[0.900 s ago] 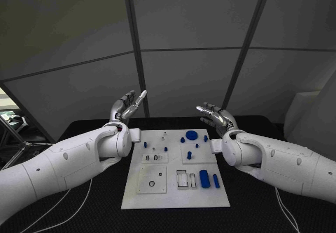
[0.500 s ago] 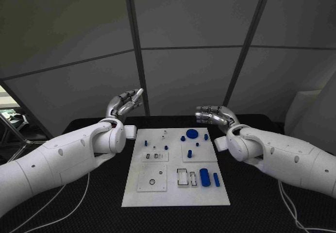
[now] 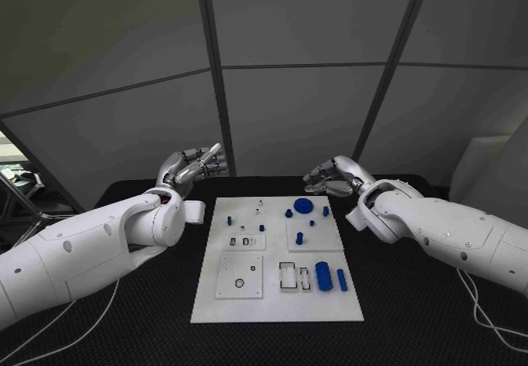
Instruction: Assemble the parts on the task board
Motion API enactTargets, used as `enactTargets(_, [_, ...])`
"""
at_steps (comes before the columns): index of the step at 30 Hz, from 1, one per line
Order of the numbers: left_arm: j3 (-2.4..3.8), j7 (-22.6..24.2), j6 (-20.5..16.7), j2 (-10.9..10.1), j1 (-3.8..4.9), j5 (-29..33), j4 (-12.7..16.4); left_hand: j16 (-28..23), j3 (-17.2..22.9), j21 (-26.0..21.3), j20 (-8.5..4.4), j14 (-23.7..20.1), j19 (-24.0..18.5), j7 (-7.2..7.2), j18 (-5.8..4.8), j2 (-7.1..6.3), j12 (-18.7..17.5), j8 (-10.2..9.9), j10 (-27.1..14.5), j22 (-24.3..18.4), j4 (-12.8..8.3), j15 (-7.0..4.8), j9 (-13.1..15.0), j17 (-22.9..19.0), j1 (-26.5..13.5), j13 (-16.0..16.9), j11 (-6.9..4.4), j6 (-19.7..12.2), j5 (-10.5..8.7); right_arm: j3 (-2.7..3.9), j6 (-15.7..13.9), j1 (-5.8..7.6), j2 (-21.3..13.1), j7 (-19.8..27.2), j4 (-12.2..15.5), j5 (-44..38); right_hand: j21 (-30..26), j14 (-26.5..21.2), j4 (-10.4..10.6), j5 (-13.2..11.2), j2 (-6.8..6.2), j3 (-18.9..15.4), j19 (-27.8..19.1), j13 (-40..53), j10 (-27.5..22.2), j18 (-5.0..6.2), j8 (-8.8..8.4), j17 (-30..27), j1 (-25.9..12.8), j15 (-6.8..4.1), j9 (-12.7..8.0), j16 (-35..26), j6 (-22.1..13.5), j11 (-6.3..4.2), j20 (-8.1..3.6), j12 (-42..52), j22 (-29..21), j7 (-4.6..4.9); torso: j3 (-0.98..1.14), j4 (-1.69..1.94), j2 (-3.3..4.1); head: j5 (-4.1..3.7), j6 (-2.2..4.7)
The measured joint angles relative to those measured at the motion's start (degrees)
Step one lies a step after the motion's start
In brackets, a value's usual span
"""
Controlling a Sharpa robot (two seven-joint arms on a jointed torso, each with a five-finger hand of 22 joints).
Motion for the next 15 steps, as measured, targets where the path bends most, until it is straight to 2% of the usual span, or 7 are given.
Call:
enactTargets(4, [0.0, -0.3, 0.6, -1.3, 0.02, -0.1, 2.7, 0.0, -0.2, 0.9, -0.43, 2.6, 2.6, 0.42, 0.0, 0.3, 0.0, 0.0, 2.2, 0.1, -0.7, -0.3, -0.1, 0.2, 0.3, 0.0, -0.25, 1.8, 0.0, 0.03, 0.7, 1.52, 0.2, -2.3, 0.0, -6.6, 4.9, 4.8, -0.1, 0.0, -0.32, 0.6, 2.2, 0.0, 2.9, 0.0, -0.48, 0.7, 0.3, -1.47, 0.0, 0.9, 1.8, -0.91, -1.59, -0.4, 2.7, -0.77, -0.02, 0.26, 0.93, -0.23, 0.52])
enactTargets(5, [0.0, -0.4, 0.7, -1.5, 0.02, -0.1, 3.3, -0.6, -0.5, 1.3, -0.62, 3.6, 3.9, 0.45, -0.01, 0.42, -0.2, 0.0, 3.5, 0.1, -1.5, -0.37, -0.3, 0.2, 0.4, 0.0, -0.34, 3.1, 0.0, 0.06, 0.9, 1.77, 0.4, -2.8, 0.0, -8.0, 6.3, 6.1, 0.0, 0.0, -0.61, 0.7, 2.7, 0.0, 3.8, 0.0, -0.7, 0.9, 0.6, -1.86, 0.0, 1.0, 2.3, -1.12, -2.02, -0.4, 3.5, -0.85, -0.03, 0.34, 1.17, -0.29, 0.68])
enactTargets(9, [0.0, -0.6, 1.0, -2.7, 0.02, -0.1, 6.0, -2.3, -0.8, 1.5, -0.72, 3.9, 4.5, 0.81, 0.01, 0.53, -1.0, -0.4, 4.4, -0.3, -2.2, -0.29, -0.5, 0.2, 0.5, 0.0, -0.29, 3.8, 0.0, 0.0, 1.6, 2.72, 0.8, -5.3, 0.0, -14.2, 10.8, 10.7, 0.0, 0.0, -0.94, 1.3, 4.4, 0.0, 5.5, 0.0, -1.32, 2.1, 0.3, -3.12, 0.0, 2.3, 3.3, -2.08, -3.15, -0.7, 6.0, -1.38, -0.09, 0.64, 2.12, -0.6, 1.2])
enactTargets(13, [0.0, -0.8, 1.2, -3.9, 0.01, -0.1, 9.0, -3.3, -1.1, 1.1, -0.39, 3.5, 4.2, 0.81, 0.01, 0.53, -1.7, -0.9, 4.4, -0.8, -2.5, 0.11, -0.6, 0.0, 0.5, 0.0, -0.29, 3.8, 0.01, 0.04, 2.4, 3.76, 1.2, -7.8, 0.4, -20.2, 16.2, 16.0, 0.1, 0.0, -2.36, 2.3, 6.9, 0.0, 6.9, 0.0, -2.22, 4.4, -0.5, -4.52, 0.0, 4.9, 4.1, -3.01, -4.38, -1.0, 9.0, -1.98, -0.19, 0.99, 3.25, -1.03, 1.92])
enactTargets(14, [0.0, -0.9, 1.2, -4.1, 0.01, -0.1, 9.6, -3.3, -1.1, 1.1, -0.39, 3.5, 4.2, 0.81, 0.01, 0.53, -1.7, -1.0, 4.4, -0.8, -2.5, 0.11, -0.6, 0.0, 0.5, 0.0, -0.29, 3.8, 0.01, 0.05, 2.7, 3.94, 1.3, -8.4, 0.6, -21.5, 19.8, 18.2, 0.1, 0.0, -3.48, 3.1, 8.6, 0.0, 7.2, -0.01, -2.86, 6.6, -1.2, -5.44, 0.0, 7.6, 4.8, -3.19, -5.1, -1.2, 11.0, -2.18, -0.22, 1.07, 3.5, -1.12, 2.03])
enactTargets(15, [0.0, -0.9, 1.3, -4.3, 0.01, -0.1, 10.3, -3.5, -1.1, 1.1, -0.39, 3.5, 4.2, 0.81, 0.01, 0.53, -1.7, -1.0, 4.4, -0.9, -2.5, 0.11, -0.6, 0.0, 0.5, 0.0, -0.29, 3.8, 0.01, 0.05, 2.9, 4.09, 1.4, -9.0, 0.8, -22.9, 21.5, 18.9, 0.1, 0.0, -3.88, 3.6, 9.2, 0.0, 7.2, 0.0, -3.19, 7.9, -1.6, -5.73, 0.0, 9.3, 4.9, -3.19, -5.3, -1.2, 11.9, -2.2, -0.25, 1.14, 3.76, -1.19, 2.1])
